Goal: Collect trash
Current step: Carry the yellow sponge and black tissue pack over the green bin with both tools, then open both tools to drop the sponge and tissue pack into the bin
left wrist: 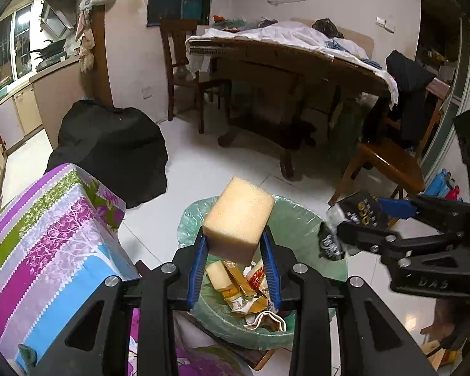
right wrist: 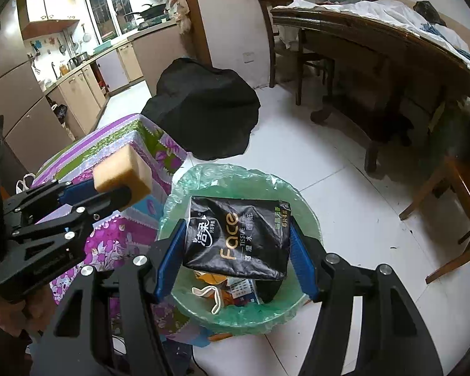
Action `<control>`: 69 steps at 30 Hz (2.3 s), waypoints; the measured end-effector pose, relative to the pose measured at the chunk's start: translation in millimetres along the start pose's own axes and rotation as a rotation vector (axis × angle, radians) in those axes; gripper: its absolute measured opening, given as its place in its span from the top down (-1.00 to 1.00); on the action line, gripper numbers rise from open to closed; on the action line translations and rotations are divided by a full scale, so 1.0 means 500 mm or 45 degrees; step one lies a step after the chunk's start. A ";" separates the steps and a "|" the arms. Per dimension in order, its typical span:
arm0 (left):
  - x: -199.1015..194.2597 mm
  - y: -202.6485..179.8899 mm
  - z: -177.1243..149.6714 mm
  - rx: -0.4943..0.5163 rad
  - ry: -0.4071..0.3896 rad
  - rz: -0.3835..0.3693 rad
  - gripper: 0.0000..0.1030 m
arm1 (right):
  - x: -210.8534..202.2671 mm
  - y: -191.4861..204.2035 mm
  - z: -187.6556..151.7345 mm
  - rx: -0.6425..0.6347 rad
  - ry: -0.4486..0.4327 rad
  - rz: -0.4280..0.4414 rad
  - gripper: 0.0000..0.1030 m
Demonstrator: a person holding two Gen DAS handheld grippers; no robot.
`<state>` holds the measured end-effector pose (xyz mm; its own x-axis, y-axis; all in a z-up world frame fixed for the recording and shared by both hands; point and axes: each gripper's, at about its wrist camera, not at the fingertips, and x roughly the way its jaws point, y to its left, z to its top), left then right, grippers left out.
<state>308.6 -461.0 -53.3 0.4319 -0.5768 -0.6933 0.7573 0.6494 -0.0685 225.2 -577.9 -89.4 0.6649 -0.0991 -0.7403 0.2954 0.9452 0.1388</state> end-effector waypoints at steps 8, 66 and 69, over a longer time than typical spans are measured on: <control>0.024 -0.001 -0.009 0.007 0.032 -0.004 0.33 | 0.007 -0.016 0.006 0.011 0.001 0.001 -0.15; 0.043 0.010 -0.013 -0.013 0.058 0.020 0.33 | 0.027 -0.020 -0.012 0.025 0.011 -0.001 -0.15; 0.044 0.010 -0.013 -0.016 0.062 0.023 0.33 | 0.028 -0.018 -0.017 0.027 0.012 -0.001 -0.15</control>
<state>318.9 -467.1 -73.7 0.4211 -0.5402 -0.7286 0.7433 0.6659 -0.0641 226.0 -585.4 -106.7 0.6581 -0.0967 -0.7467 0.3107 0.9382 0.1523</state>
